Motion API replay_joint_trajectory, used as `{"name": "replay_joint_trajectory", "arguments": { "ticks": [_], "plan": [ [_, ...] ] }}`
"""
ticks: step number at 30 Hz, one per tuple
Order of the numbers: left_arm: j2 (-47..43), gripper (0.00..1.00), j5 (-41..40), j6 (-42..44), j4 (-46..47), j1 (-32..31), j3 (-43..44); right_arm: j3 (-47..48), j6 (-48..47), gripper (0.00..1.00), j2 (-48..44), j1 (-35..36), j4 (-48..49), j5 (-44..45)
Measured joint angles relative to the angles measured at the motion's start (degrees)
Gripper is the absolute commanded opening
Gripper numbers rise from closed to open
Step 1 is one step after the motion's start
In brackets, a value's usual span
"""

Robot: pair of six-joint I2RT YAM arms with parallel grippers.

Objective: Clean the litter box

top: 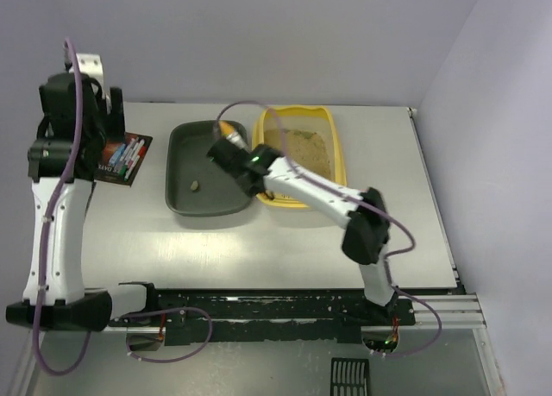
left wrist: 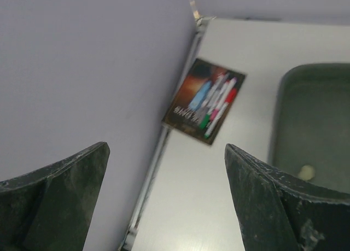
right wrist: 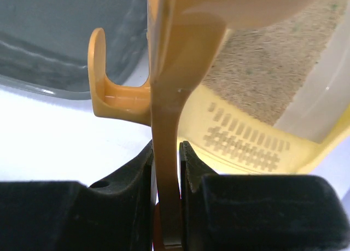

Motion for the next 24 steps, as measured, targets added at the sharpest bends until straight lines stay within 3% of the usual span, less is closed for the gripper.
{"name": "replay_joint_trajectory", "arguments": {
  "ticks": [5,11,18,24],
  "plan": [
    [10.19,0.99,7.43,-0.98,-1.03,-1.05,11.78,-6.71,0.72,0.0,-15.61,-8.68,4.04,-5.99],
    [20.87,0.99,10.47,-1.4,-1.18,-6.95,13.25,-17.94,0.98,0.0,-28.52,-18.91,7.08,-16.22],
    [32.79,0.99,12.48,-4.74,-2.54,-17.31,18.56,-26.12,1.86,0.0,-28.63,-28.48,7.23,-31.23],
    [37.0,0.99,23.52,-13.55,-3.21,-20.9,19.34,-26.77,3.43,0.0,-26.84,-30.6,7.58,-42.64]
  ]
}}
